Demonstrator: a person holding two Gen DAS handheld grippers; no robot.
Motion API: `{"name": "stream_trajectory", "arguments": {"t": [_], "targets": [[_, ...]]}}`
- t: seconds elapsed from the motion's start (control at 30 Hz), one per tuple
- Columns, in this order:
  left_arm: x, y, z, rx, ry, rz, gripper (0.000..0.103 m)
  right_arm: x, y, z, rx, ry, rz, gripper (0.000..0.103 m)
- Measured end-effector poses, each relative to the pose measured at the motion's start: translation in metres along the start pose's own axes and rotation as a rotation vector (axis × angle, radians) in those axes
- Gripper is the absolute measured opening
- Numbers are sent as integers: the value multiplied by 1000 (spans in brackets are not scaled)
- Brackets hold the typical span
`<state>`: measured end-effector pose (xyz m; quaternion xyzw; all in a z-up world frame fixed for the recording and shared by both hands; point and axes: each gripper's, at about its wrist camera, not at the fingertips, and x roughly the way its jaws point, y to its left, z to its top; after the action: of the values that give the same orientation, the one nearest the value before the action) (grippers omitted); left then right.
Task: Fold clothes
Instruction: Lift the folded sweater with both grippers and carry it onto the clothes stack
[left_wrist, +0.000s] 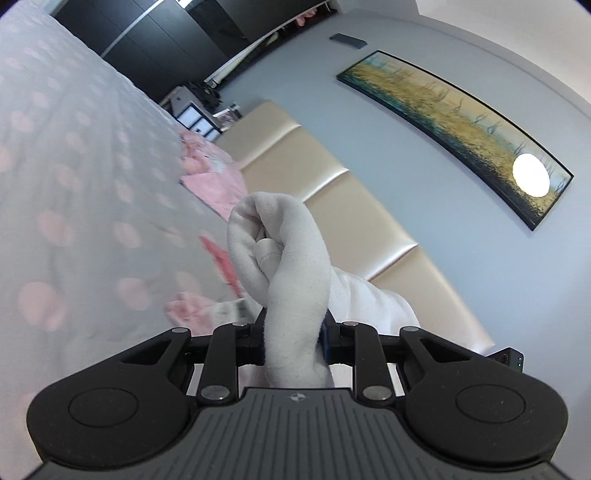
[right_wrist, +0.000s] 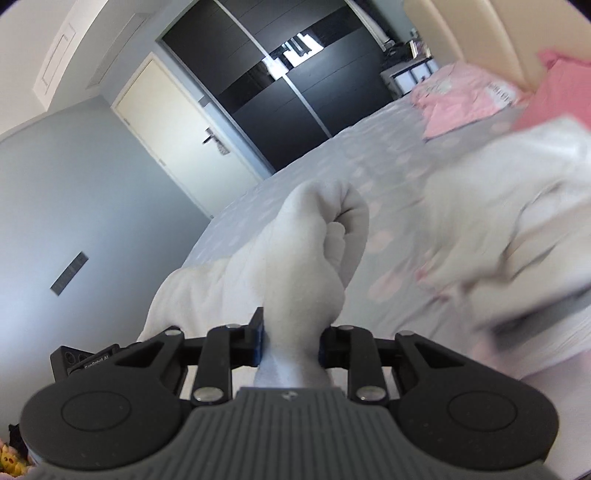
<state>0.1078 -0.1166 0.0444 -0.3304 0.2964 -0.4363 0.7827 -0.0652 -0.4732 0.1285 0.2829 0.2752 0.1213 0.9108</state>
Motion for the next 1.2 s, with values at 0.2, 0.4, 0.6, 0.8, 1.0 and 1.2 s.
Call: {"name": "stream_trajectory", "arguments": {"t": [0.2, 0.4, 0.6, 0.8, 1.0, 1.2], "targets": [[93, -27, 4, -24, 30, -76, 21, -41, -42, 69, -7, -35, -92, 28], [162, -35, -3, -21, 93, -108, 21, -60, -103, 117, 20, -56, -128, 28], [210, -25, -21, -11, 203, -117, 21, -49, -156, 145, 19, -4, -193, 28], [240, -9, -27, -16, 207, -109, 21, -25, -194, 157, 19, 4, -208, 28], [247, 2, -32, 34, 230, -68, 21, 10, -237, 148, 70, 31, -266, 28], [254, 8, -34, 55, 266, -8, 23, 18, -258, 130, 137, -6, -297, 35]]}}
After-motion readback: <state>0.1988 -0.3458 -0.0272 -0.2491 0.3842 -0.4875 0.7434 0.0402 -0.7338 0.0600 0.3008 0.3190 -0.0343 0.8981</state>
